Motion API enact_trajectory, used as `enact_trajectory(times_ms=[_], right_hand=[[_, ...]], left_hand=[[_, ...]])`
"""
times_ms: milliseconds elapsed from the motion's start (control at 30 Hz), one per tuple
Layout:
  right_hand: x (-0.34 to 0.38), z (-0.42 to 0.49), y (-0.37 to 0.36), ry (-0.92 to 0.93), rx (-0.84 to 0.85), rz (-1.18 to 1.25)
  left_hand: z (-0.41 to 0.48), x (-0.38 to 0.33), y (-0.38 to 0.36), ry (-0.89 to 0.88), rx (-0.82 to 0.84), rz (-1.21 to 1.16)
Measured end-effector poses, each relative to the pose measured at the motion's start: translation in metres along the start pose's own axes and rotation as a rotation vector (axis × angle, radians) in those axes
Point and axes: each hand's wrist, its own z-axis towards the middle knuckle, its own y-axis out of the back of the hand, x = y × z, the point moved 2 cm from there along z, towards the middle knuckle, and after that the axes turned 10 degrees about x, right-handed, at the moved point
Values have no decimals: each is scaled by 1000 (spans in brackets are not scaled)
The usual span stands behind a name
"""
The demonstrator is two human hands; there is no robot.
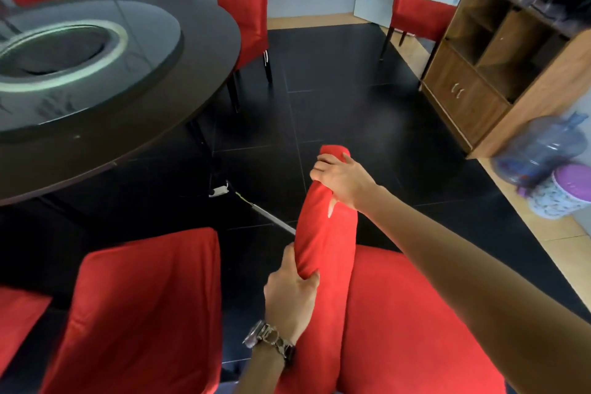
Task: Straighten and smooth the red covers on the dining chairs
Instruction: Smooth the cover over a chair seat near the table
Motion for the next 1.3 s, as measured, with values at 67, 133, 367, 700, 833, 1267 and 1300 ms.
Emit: enact_trajectory(times_ms=[67,133,367,700,833,1267,1300], right_hand=[[6,9,4,14,-12,11],[9,15,7,32,-21,21],[2,12,-7,98,-114,172],[45,-40,-98,-40,-202,987],[96,-66,-126,-156,-48,1111],[189,-89,-56,-498,-129,1509],[190,-88,-56,-519,-101,1458]], left_hand=[[4,-1,3,39,-27,1],[6,-1,6,72,-30,-11],[7,-4,9,86,-26,98],[16,-7,42,36,371,499],[41,-18,81,-194,470,921],[122,-86,45,-1156,411,2202],[124,-86,39,-1155,442,2212]])
